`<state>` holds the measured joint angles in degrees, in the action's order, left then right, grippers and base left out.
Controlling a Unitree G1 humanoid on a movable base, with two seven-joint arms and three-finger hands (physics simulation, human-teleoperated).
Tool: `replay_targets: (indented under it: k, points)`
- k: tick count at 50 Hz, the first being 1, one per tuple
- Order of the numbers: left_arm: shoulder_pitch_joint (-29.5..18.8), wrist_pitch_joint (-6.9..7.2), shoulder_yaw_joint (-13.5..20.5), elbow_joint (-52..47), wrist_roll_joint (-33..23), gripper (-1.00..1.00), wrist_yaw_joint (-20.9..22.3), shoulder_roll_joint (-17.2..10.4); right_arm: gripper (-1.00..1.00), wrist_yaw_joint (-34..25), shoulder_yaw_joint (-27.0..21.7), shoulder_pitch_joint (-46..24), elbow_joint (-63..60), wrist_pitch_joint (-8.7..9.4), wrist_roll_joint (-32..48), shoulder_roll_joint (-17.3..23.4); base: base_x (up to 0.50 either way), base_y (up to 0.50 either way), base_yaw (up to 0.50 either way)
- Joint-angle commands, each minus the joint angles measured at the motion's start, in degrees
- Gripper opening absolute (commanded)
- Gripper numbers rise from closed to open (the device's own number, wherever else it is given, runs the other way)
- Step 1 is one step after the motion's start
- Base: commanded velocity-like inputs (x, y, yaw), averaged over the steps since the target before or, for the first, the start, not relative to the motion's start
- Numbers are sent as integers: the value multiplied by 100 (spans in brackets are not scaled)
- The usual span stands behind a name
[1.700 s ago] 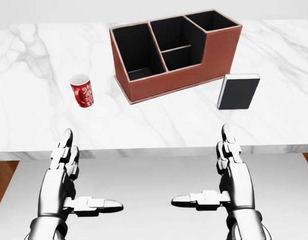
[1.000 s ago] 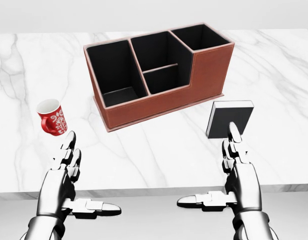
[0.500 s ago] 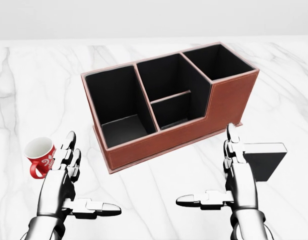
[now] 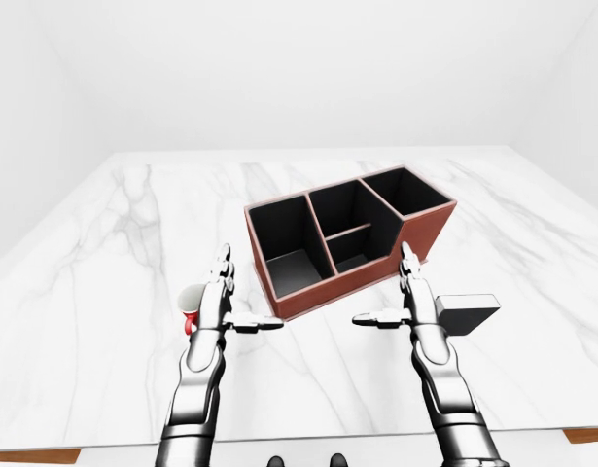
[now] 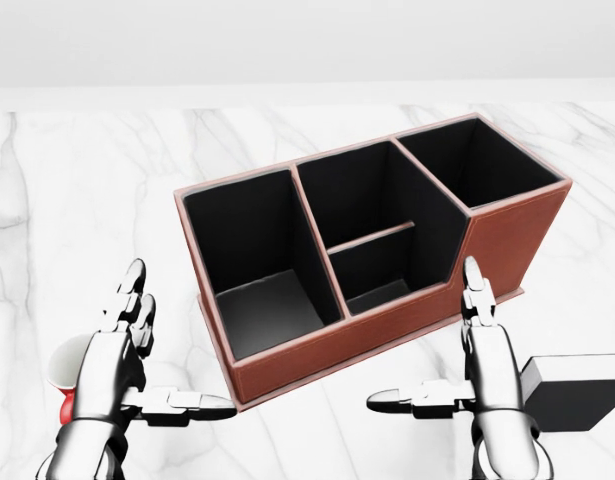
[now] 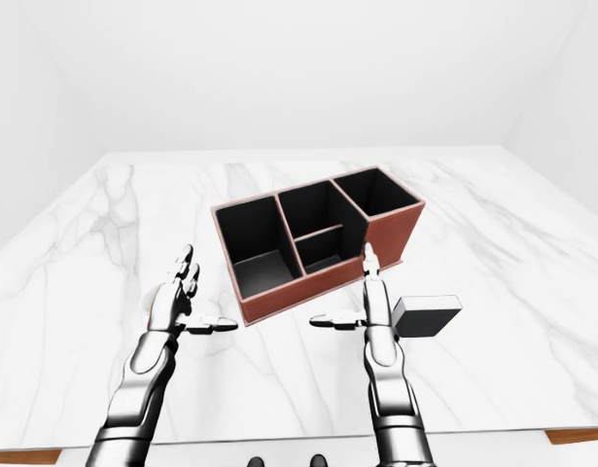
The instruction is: Pick up the book and place it in the left compartment of the caddy.
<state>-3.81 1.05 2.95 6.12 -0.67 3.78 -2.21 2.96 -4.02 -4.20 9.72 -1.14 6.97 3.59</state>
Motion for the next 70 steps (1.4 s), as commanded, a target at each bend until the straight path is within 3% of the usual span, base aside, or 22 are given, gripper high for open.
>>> replay_targets:
  k: [1,2,8,11,17,19,25,35,43,55,70]
  points:
    - [-251,314,214,117,191,100,15,-152,100,-413,-290,-126,-599,614,516,417,0,0,0]
    - [-267,395,274,33,266,100,45,-184,100,-412,-307,-189,-628,614,716,480,0,0,0]
    - [-363,395,487,-57,429,100,160,-353,100,-1084,-405,-422,-1487,614,1610,744,0,0,0]
    - [-445,395,560,41,514,100,223,-412,100,-1760,-478,-660,-1668,614,1866,908,0,0,0]
    - [-420,395,686,-222,712,100,339,-499,100,-2565,-480,-1152,-1588,614,2687,1323,0,0,0]
    - [-310,395,711,-546,898,100,499,-497,100,-3266,-340,-1240,-1548,614,3206,1556,0,0,0]
    - [-61,395,713,-975,871,100,679,-436,100,-4296,-275,-1497,-1525,614,4502,1797,0,0,0]
    - [-14,395,724,-1009,954,100,948,-430,100,-4296,-806,-1307,-1711,614,6722,2037,0,0,0]
    - [-183,395,744,-676,1029,100,981,-470,100,-4296,-1185,-603,-2268,614,7572,1720,0,0,0]
    - [-243,395,667,-468,950,100,998,-465,100,-4296,-1251,-474,-1479,614,7559,1601,0,0,0]
    - [-275,395,656,-361,912,100,989,-467,100,-4296,-751,-929,-191,614,7290,1641,0,0,0]
